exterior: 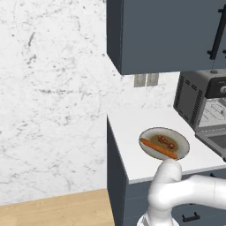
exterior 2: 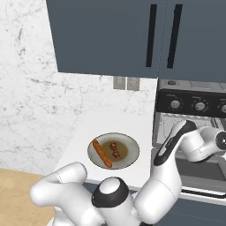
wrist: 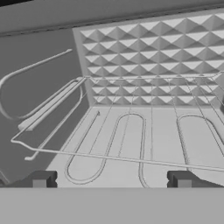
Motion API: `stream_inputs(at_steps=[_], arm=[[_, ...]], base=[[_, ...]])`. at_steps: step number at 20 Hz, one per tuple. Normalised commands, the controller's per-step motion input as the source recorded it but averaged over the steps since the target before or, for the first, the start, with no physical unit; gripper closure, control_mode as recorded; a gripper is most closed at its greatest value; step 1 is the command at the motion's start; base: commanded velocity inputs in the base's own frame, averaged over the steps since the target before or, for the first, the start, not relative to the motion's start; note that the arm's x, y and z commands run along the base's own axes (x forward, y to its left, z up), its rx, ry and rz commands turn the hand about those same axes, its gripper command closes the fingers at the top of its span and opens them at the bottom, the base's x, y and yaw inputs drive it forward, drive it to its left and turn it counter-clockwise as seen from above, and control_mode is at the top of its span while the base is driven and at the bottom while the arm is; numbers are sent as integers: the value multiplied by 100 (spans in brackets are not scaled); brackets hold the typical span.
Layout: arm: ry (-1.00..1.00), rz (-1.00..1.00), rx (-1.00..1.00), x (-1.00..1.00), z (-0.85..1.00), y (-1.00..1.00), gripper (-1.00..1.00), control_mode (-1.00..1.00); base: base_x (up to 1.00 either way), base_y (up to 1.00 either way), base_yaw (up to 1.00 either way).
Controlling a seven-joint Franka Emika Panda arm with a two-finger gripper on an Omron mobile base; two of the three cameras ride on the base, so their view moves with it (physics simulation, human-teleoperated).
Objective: Pick up the kebab skewer and baguette bread, and place them inside the toaster oven. Close the toaster oven door and start by setting the timer.
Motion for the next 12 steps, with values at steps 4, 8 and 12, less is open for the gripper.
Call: stream_inputs(at_steps=[4, 8, 12], arm=[[-2, 0, 0, 1, -1, -8, -100, -100], [-8, -1, 0, 1, 0, -20, -100, -100], [-10, -7, -1, 11, 0, -1, -100, -100]], base=[[0, 0, 0], [0, 0, 0], [0, 0, 0]])
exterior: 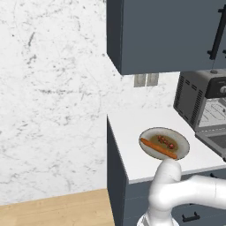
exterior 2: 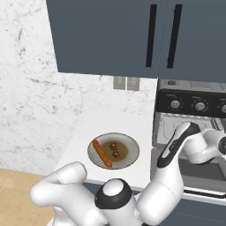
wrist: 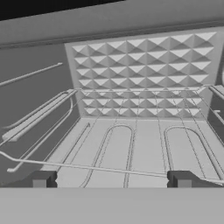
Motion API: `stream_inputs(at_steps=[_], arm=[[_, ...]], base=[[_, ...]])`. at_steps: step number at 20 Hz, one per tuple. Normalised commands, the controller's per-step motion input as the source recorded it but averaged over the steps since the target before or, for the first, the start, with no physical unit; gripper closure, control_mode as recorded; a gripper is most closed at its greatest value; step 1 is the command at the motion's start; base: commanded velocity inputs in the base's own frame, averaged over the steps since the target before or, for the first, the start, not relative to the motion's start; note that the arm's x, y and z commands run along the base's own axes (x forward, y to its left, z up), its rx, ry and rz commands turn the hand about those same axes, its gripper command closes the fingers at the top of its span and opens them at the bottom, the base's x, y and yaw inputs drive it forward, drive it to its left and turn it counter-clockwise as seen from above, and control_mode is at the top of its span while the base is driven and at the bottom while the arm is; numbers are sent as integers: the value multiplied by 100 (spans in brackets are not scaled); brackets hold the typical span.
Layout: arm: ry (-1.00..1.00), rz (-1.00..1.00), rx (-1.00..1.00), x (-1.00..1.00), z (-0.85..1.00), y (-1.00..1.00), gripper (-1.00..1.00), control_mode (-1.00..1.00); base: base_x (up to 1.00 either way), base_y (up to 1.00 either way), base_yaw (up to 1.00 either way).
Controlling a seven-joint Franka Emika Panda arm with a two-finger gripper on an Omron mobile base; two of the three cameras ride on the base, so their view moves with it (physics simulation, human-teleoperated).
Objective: Pick up the kebab skewer and baguette bread, and place them inside the toaster oven. Close the toaster oven door and start by setting the timer.
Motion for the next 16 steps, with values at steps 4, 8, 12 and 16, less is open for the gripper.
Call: stream_inputs(at_steps=[4, 8, 12, 16], arm=[[-1, -5, 0, 24, 0, 0, -100, -100], [0, -4, 0, 36, 0, 0, -100, -100], [0, -1, 0, 14, 0, -1, -100, -100], [0, 0, 0, 4, -6, 0, -100, -100]], base=[[0, 0, 0], [0, 0, 0], [0, 0, 0], [0, 0, 0]])
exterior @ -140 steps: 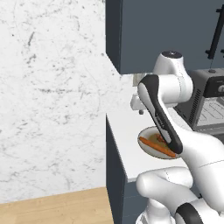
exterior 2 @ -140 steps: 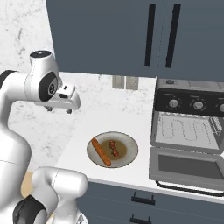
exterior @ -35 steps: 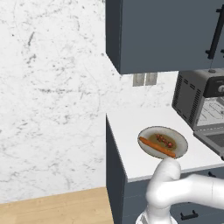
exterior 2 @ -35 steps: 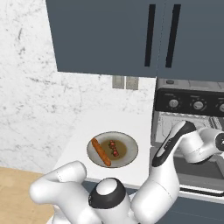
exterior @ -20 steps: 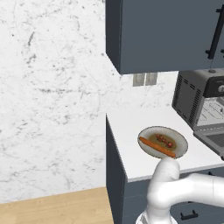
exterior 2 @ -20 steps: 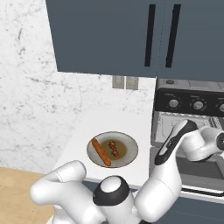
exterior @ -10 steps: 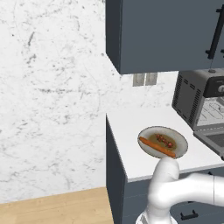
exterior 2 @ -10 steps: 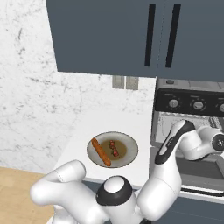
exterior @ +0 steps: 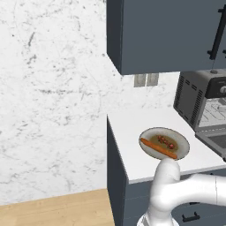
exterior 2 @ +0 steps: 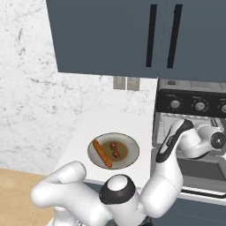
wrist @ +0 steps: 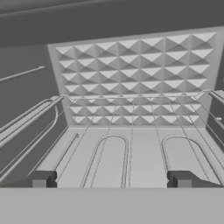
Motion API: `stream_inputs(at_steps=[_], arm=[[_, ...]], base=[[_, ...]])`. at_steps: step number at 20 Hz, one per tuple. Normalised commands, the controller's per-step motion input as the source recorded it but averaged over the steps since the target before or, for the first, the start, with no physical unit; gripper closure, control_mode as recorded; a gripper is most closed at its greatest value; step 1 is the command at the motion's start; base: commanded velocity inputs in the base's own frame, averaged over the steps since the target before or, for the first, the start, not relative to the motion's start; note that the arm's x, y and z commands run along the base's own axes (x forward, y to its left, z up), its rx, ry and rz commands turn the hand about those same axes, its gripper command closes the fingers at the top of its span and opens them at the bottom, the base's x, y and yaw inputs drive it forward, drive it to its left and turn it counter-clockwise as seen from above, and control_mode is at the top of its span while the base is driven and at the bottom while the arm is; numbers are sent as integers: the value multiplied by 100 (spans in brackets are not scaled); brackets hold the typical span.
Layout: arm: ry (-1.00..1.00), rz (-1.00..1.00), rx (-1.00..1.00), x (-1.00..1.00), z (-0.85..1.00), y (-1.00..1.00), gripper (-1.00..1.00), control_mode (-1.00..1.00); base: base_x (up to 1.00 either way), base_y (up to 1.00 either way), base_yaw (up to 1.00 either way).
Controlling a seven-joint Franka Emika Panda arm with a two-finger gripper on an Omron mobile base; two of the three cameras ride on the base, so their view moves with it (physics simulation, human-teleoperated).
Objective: Pick up the kebab skewer and baguette bread, and place them inside the toaster oven. Close the toaster oven door and start by setting the timer.
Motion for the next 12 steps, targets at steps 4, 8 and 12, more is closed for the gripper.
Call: stream_inputs(at_steps=[4, 8, 12], arm=[[0, 0, 0, 0, -14, 0, -100, -100], [0, 0, 0, 0, -7, 0, -100, -100], [0, 0, 0, 0, -11, 0, -100, -100]], base=[[0, 0, 0], [0, 0, 0], [0, 0, 0]])
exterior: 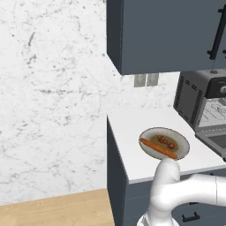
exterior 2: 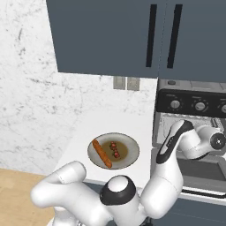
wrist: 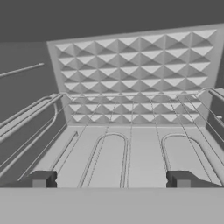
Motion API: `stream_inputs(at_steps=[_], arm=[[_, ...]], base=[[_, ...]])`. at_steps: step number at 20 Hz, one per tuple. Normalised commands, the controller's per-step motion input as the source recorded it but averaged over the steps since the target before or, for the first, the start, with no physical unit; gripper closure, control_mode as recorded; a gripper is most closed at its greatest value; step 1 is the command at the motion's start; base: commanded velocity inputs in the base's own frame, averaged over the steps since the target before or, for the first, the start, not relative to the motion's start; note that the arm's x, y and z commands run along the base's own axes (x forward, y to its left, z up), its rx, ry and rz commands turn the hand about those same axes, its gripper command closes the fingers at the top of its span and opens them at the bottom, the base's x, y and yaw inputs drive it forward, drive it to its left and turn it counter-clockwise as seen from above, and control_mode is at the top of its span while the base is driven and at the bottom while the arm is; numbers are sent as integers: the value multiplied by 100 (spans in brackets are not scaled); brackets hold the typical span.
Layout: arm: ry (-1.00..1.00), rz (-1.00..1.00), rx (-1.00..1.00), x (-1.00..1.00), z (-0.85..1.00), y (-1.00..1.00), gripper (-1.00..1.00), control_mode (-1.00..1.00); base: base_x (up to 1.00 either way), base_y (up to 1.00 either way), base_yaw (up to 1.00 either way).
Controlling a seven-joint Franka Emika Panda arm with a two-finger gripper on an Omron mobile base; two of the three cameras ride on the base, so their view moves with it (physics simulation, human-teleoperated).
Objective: Pick up the kebab skewer and baguette bread, and place them inside the toaster oven. Close the toaster oven door and start by setting the timer.
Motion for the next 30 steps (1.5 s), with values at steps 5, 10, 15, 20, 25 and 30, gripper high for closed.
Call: stream_inputs(at_steps=[5, 10, 15, 20, 25, 30], arm=[[3, 0, 0, -16, -34, 0, -100, -100], [3, 0, 0, -61, -44, 0, -100, -100], [3, 0, 0, -95, -48, 0, -100, -100], [11, 0, 0, -91, -55, 0, -100, -100], [7, 0, 0, -65, -30, 0, -100, -100], [0, -3, 0, -6, 23, 3, -100, -100]], base=[[0, 0, 0], [0, 0, 0], [0, 0, 0], [0, 0, 0], [0, 0, 0], [0, 0, 0]])
